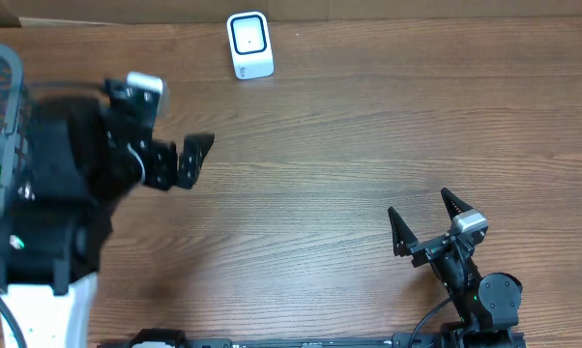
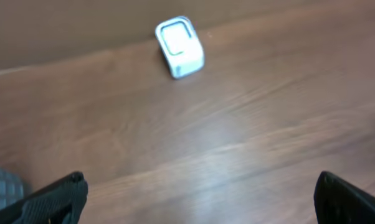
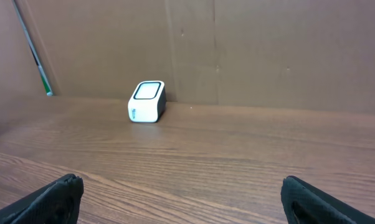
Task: Scan the item barcode
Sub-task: 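Move the left gripper over the grey basket toward the green-lidded jar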
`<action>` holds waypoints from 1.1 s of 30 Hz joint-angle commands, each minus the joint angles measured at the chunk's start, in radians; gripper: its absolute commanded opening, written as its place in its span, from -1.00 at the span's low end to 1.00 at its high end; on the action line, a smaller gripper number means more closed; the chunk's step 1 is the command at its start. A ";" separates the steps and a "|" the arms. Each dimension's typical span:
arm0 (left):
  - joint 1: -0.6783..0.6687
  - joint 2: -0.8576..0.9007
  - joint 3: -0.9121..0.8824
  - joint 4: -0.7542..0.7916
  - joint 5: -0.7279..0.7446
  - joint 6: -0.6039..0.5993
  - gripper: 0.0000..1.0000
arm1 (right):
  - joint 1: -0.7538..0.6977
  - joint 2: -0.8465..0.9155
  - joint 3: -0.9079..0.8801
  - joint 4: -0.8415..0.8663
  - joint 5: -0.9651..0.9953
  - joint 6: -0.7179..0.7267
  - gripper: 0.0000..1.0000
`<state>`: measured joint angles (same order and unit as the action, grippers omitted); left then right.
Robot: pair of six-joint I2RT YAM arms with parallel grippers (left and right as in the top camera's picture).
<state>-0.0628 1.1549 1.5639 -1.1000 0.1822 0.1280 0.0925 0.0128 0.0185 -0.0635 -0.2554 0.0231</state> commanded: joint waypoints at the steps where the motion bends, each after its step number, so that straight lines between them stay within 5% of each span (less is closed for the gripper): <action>1: 0.010 0.105 0.210 -0.109 0.137 -0.016 0.99 | 0.005 -0.010 -0.011 0.005 0.001 0.003 1.00; 10: 0.010 0.187 0.271 -0.156 0.270 -0.020 0.99 | 0.005 -0.010 -0.011 0.005 0.001 0.003 1.00; 12: 0.012 0.186 0.278 -0.152 0.225 -0.041 0.99 | 0.005 -0.010 -0.011 0.005 0.001 0.003 1.00; 15: 0.053 0.190 0.319 -0.179 0.008 -0.236 0.97 | 0.005 -0.010 -0.011 0.005 0.000 0.003 1.00; 33: 0.681 0.296 0.531 -0.292 -0.145 -0.485 1.00 | 0.005 -0.010 -0.011 0.005 0.001 0.003 1.00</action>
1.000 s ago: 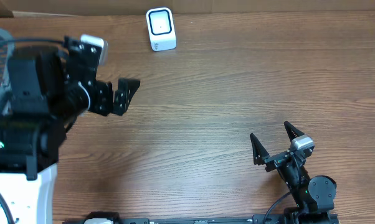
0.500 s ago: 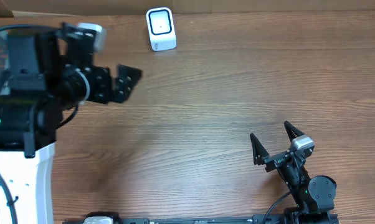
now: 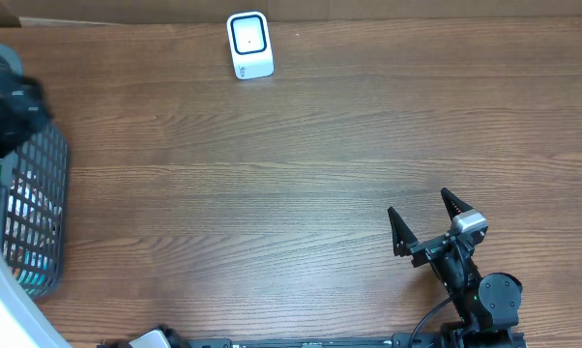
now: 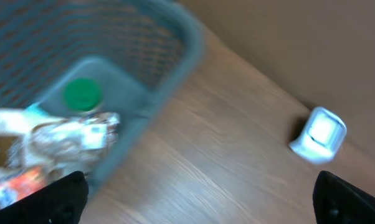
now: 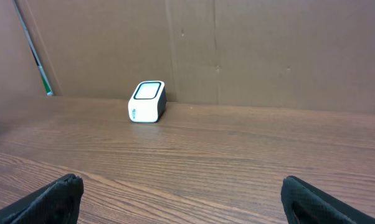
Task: Scan the item barcode
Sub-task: 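Move the left gripper over the grey basket toward the green-lidded jar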
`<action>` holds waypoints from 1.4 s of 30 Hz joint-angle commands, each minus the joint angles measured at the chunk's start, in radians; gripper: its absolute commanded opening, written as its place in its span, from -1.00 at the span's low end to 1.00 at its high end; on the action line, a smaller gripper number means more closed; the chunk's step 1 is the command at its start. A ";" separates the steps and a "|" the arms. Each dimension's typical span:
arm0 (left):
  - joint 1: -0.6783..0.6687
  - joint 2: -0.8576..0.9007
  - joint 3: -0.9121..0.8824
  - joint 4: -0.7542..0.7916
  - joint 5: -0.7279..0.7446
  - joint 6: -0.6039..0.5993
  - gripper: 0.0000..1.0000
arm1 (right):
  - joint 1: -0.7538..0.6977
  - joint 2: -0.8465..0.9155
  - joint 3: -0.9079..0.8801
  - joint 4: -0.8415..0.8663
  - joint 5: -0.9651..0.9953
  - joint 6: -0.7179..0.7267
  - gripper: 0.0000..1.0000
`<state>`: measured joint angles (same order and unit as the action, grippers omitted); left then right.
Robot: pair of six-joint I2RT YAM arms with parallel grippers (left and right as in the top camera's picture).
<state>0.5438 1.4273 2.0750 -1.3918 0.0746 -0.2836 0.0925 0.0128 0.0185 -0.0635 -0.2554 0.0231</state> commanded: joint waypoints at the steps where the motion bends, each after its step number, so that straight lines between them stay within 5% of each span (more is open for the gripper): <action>1: 0.103 0.032 0.020 -0.003 -0.046 -0.082 1.00 | 0.005 -0.010 -0.011 0.005 0.001 0.003 1.00; 12: 0.294 0.118 -0.044 -0.069 -0.124 -0.168 0.88 | 0.005 -0.010 -0.011 0.005 0.000 0.003 1.00; 22: 0.308 0.138 -0.343 0.135 -0.281 -0.171 0.83 | 0.005 -0.010 -0.011 0.005 0.001 0.003 1.00; 33: 0.308 0.239 -0.411 0.275 -0.244 0.016 0.84 | 0.005 -0.010 -0.011 0.005 0.001 0.003 1.00; 37: 0.305 0.252 -0.411 0.389 -0.055 0.196 0.88 | 0.005 -0.010 -0.011 0.005 0.001 0.003 1.00; 42: 0.293 0.257 -0.411 0.458 -0.061 0.202 0.88 | 0.005 -0.010 -0.011 0.005 0.001 0.003 1.00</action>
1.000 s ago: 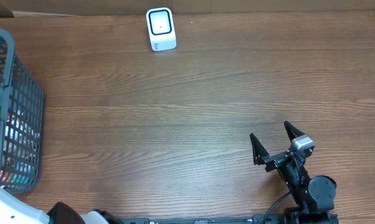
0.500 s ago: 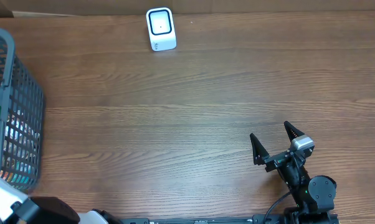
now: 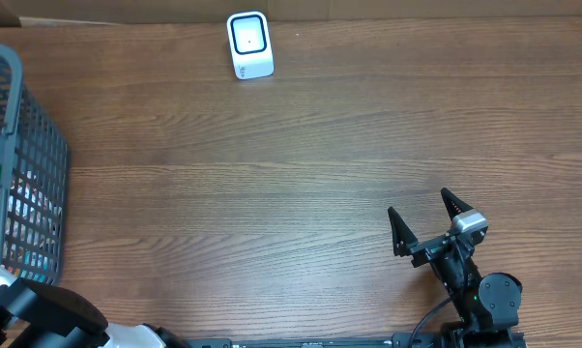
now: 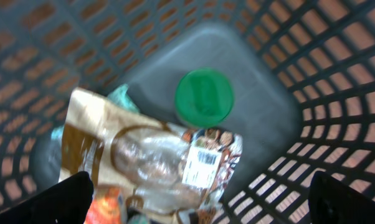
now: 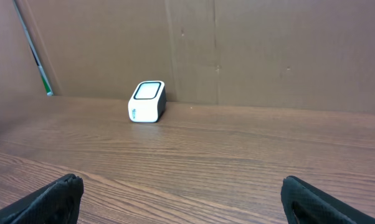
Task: Scan the item barcode
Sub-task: 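Move the left gripper over the grey basket toward the green-lidded jar, then grasp the green-lidded jar in the basket with the left gripper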
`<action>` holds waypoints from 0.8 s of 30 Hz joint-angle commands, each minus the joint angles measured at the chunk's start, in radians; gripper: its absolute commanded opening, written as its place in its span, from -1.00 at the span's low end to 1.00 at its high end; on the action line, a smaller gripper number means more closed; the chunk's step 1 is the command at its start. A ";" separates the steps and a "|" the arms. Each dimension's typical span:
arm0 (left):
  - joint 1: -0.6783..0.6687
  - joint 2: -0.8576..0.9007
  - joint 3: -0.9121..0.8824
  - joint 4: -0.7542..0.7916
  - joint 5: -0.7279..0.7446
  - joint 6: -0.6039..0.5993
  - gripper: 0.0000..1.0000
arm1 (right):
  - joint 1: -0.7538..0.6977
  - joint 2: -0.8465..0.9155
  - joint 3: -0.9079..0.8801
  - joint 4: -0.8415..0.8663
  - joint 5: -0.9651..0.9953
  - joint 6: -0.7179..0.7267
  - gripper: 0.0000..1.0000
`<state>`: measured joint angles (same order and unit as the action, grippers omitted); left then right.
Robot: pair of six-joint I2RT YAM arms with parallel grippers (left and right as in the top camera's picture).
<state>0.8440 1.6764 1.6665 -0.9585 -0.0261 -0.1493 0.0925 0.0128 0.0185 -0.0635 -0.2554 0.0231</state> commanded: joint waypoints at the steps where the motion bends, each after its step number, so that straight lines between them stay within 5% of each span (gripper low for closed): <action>1: -0.007 0.012 -0.002 0.040 0.030 0.068 0.88 | 0.005 -0.010 -0.011 0.005 0.001 0.003 1.00; 24: -0.020 0.394 -0.002 0.333 0.019 0.196 0.97 | 0.005 -0.010 -0.011 0.005 0.001 0.003 1.00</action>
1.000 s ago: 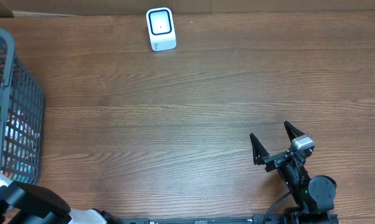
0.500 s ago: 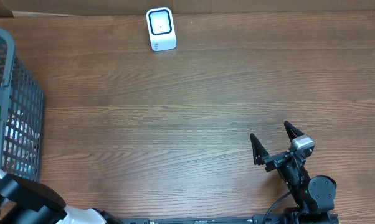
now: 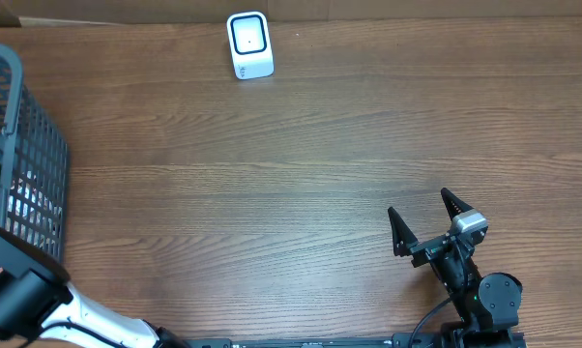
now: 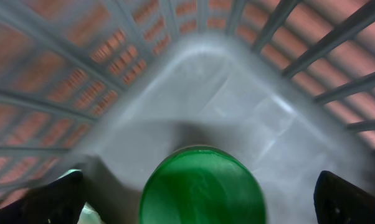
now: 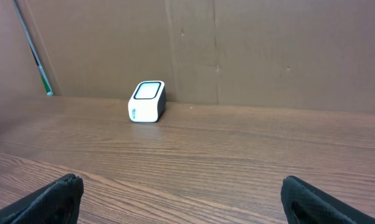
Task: Scan the item barcode
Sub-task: 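Grasp the green-lidded jar in the basket with the left gripper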
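Note:
A round green lid (image 4: 203, 186) on an item fills the lower middle of the left wrist view, deep in a corner of the grey mesh basket (image 3: 20, 87). My left gripper (image 4: 200, 200) is open, one finger on each side of the lid, not touching it. The rest of that item is hidden. Overhead, only the left arm (image 3: 15, 290) shows at the bottom left, and a sliver of green inside the basket. The white barcode scanner (image 3: 249, 43) (image 5: 147, 101) stands at the table's far edge. My right gripper (image 3: 419, 205) (image 5: 187, 199) is open and holds nothing.
The basket stands at the table's left edge with more packaged goods (image 3: 20, 208) inside, seen through its mesh. A brown cardboard wall (image 5: 250, 50) runs behind the scanner. Wood tabletop (image 3: 301, 164) lies between basket, scanner and right arm.
My left gripper was high above the basket's contents, with the green lid and a labelled bag below. Now it sits low in the basket, close over the lid. The right arm has not moved.
My left gripper was open over the left of the table, facing the scanner. Then it was at the basket's rim, then above the goods inside. Now it is down around the green lid, still open. The right arm stayed put throughout.

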`<action>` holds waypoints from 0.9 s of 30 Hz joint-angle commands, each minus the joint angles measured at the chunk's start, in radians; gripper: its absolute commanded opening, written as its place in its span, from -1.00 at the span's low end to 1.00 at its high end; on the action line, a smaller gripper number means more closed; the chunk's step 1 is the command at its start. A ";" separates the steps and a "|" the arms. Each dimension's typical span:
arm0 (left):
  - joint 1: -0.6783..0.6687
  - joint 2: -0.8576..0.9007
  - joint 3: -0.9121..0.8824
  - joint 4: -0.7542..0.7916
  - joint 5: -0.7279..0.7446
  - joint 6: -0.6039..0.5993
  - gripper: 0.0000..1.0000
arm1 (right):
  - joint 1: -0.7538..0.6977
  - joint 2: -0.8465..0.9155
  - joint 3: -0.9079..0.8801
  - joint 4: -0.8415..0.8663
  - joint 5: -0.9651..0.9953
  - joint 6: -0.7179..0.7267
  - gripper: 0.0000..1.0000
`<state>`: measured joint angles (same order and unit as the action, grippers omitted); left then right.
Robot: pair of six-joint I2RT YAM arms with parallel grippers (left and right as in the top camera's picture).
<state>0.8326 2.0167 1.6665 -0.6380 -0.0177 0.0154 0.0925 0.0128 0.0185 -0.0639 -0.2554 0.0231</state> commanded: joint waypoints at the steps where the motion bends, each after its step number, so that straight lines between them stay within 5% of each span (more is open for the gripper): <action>1: -0.011 0.068 -0.002 0.016 0.011 0.034 0.96 | 0.005 -0.010 -0.011 0.005 0.001 0.003 1.00; 4: -0.017 0.102 -0.002 0.030 0.011 0.034 0.87 | 0.005 -0.010 -0.011 0.005 0.001 0.003 1.00; 19: -0.061 0.112 0.023 0.019 0.010 0.034 -0.18 | 0.005 -0.010 -0.011 0.005 0.001 0.003 1.00; 27: -0.070 0.090 0.117 -0.075 0.011 0.003 -0.28 | 0.005 -0.010 -0.011 0.005 0.001 0.003 1.00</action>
<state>0.7719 2.1304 1.7069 -0.6907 -0.0181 0.0441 0.0925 0.0128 0.0185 -0.0635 -0.2558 0.0231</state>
